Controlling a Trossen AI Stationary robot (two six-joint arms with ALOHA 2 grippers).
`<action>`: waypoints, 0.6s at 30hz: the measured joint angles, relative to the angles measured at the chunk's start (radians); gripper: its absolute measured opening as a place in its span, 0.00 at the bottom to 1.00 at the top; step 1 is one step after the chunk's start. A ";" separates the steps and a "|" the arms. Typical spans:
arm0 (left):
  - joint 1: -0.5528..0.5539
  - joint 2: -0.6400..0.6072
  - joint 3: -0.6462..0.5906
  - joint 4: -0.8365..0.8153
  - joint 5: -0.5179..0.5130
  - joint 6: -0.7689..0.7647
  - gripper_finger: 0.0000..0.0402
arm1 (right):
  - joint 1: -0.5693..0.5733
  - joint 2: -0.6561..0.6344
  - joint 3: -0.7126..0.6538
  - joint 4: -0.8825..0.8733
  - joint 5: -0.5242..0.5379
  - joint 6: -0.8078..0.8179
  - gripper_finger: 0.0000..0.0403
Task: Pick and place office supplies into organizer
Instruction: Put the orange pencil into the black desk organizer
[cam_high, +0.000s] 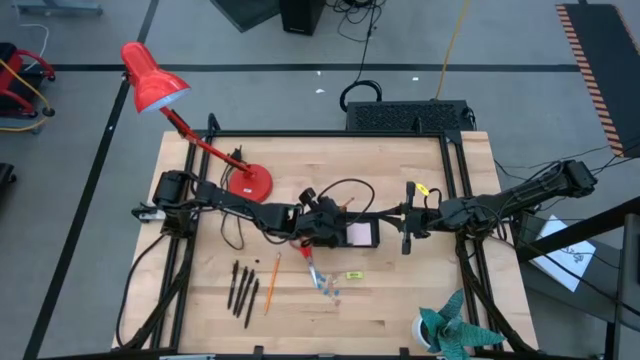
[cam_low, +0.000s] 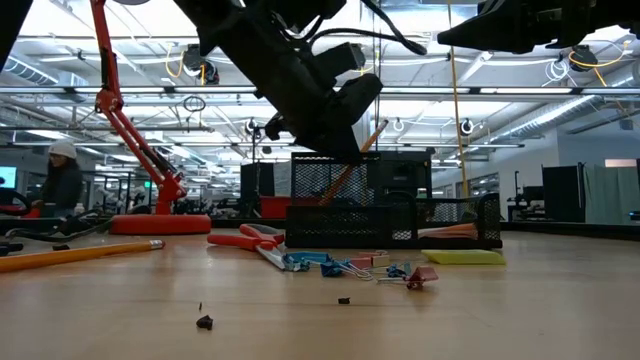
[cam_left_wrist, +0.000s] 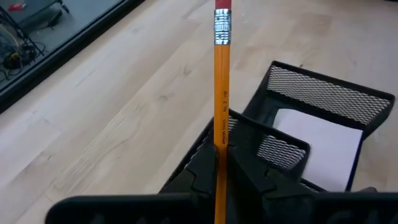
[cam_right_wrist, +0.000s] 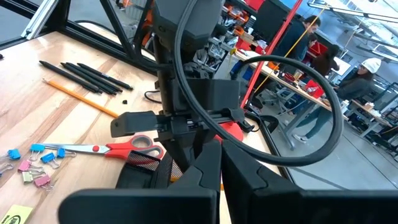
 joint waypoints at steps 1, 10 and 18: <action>0.000 0.000 0.000 0.001 0.000 0.003 0.09 | 0.000 0.000 0.000 0.000 0.000 0.000 0.01; 0.000 0.001 0.000 0.002 0.000 0.000 0.16 | 0.000 0.000 0.000 0.000 0.000 0.000 0.01; -0.003 -0.001 0.003 0.004 -0.016 -0.002 0.40 | 0.000 0.000 0.000 0.000 0.000 0.000 0.01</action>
